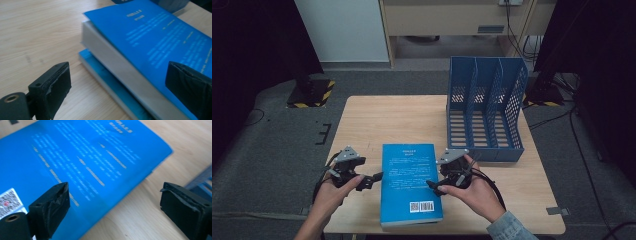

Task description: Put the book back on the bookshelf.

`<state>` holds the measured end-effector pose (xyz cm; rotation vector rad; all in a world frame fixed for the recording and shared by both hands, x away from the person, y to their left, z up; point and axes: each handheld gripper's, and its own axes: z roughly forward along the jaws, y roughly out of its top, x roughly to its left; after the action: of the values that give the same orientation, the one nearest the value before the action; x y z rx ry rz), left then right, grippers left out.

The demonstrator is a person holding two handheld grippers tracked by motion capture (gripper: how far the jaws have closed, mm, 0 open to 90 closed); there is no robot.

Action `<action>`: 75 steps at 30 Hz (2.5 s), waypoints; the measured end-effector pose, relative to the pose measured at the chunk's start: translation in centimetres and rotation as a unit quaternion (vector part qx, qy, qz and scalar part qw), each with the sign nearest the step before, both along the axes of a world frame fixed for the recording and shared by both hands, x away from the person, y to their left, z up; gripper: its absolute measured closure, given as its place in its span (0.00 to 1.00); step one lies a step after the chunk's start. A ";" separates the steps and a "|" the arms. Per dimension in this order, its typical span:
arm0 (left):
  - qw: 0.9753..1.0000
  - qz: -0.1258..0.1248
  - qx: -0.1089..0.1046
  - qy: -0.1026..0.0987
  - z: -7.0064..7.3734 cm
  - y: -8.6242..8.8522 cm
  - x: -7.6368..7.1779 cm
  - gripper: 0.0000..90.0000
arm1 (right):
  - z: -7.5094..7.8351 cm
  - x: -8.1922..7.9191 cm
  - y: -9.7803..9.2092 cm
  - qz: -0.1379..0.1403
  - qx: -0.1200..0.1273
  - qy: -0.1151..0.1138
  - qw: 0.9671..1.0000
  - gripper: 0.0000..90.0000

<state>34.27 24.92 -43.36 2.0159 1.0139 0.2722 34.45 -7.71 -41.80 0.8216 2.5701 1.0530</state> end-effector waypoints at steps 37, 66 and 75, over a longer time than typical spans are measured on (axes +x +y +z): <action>0.997 -0.064 0.031 0.023 -0.6 -3.2 2.1 0.23 | -2.0 1.5 1.1 0.016 0.014 0.075 0.997 0.08; 0.996 -0.060 -0.012 0.070 -1.8 -3.2 3.2 0.06 | -5.3 3.5 -0.7 0.009 0.131 0.204 0.970 0.00; 0.996 -0.052 0.004 0.070 -1.2 -3.4 3.2 0.11 | -5.8 4.3 -0.2 0.018 0.144 0.240 0.960 0.01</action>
<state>37.49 21.55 -44.55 2.1115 0.9919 0.0801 38.76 -7.92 -47.56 1.2406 2.8630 1.4112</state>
